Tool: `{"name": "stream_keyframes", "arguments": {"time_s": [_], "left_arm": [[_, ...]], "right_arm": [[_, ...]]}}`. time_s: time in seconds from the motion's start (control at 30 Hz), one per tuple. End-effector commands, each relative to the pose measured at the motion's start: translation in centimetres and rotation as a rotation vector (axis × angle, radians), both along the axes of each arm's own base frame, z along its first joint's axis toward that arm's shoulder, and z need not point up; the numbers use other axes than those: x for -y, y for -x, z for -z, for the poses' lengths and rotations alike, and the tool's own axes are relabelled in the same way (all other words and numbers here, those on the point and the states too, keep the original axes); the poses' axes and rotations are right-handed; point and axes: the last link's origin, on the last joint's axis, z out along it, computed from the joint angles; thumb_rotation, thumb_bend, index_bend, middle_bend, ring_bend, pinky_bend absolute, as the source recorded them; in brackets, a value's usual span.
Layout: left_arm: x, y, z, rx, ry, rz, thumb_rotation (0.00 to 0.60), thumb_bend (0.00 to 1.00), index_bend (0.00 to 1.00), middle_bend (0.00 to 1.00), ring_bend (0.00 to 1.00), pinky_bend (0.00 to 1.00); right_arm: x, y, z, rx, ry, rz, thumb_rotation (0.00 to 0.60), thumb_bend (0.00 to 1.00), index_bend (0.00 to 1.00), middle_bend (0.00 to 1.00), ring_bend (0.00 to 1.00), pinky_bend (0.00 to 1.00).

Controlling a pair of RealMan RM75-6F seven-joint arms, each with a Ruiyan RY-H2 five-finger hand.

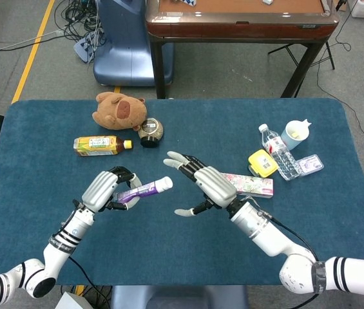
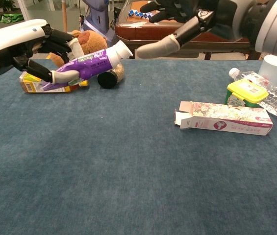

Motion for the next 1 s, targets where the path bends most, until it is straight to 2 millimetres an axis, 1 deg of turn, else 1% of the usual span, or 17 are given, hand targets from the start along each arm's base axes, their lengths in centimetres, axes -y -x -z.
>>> {"name": "stream_keyframes", "arguments": {"time_s": [0.03,0.17,0.27,0.37,0.67,1.0], "left_arm": [[-0.1,-0.2,0.1,0.016,0.000,-0.004,0.600,0.46,0.66,0.70,0.48,0.25],[-0.2,-0.5,0.2,0.019,-0.004,0.000,0.600,0.46,0.66,0.70,0.48,0.25],[-0.1,-0.7,0.3,0.015,-0.006,0.007,0.600,0.46,0.66,0.70,0.48,0.25],[-0.1,-0.9,0.4,0.017,-0.006,0.013,0.600,0.46,0.66,0.70,0.48,0.25],[-0.1,-1.2,0.3,0.018,-0.012,0.016,0.600,0.46,0.66,0.70,0.48,0.25],[-0.3,-1.5,0.4,0.017,-0.010,0.017,0.600,0.46,0.66,0.70,0.48,0.25]], "right_arm": [[0.5,-1.1,0.8,0.083,-0.100,0.039,0.540,0.00,0.00,0.00,0.00,0.00],[1.2,-2.0,1.5,0.173,-0.183,0.078,0.502,0.00,0.00,0.00,0.00,0.00],[1.9,-2.5,1.8,0.209,-0.201,0.085,0.471,0.00,0.00,0.00,0.00,0.00],[2.2,-3.1,2.3,0.258,-0.229,0.097,0.453,0.00,0.00,0.00,0.00,0.00],[3.0,-3.9,4.0,0.312,-0.275,0.137,0.448,0.00,0.00,0.00,0.00,0.00],[3.2,-4.5,5.0,0.377,-0.323,0.164,0.443,0.00,0.00,0.00,0.00,0.00]]}}
